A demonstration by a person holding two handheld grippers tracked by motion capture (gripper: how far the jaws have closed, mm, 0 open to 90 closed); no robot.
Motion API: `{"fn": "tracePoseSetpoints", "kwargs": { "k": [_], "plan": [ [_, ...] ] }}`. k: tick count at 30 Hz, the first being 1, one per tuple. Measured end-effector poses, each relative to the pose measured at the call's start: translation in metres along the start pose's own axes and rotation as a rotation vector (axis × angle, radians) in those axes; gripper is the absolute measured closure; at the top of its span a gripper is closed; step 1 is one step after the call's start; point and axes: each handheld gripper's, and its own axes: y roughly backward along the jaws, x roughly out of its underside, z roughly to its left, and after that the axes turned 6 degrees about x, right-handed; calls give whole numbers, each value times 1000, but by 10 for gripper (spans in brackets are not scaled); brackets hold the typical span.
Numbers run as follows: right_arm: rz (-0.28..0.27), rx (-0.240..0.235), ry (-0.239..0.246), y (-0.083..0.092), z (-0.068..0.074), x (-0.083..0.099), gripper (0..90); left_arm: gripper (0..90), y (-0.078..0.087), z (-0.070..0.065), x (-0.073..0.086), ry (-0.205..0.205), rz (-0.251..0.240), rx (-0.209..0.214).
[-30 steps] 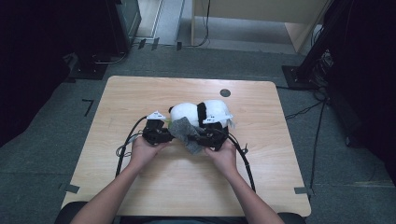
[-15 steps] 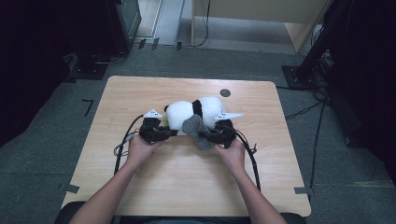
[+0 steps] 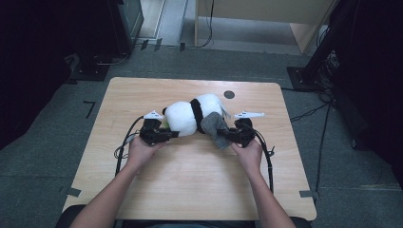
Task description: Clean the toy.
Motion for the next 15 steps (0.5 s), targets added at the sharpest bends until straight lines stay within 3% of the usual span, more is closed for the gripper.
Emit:
{"fn": "tracePoseSetpoints", "kwargs": {
  "k": [5, 12, 15],
  "plan": [
    [-23, 33, -74, 5, -21, 2, 771, 691, 0, 1, 0, 0, 3, 3],
    [-27, 90, -105, 3, -36, 4, 772, 691, 0, 2, 0, 1, 6, 5],
    [-41, 107, -162, 7, -48, 5, 773, 691, 1, 3, 1, 2, 2, 3]
  ]
}}
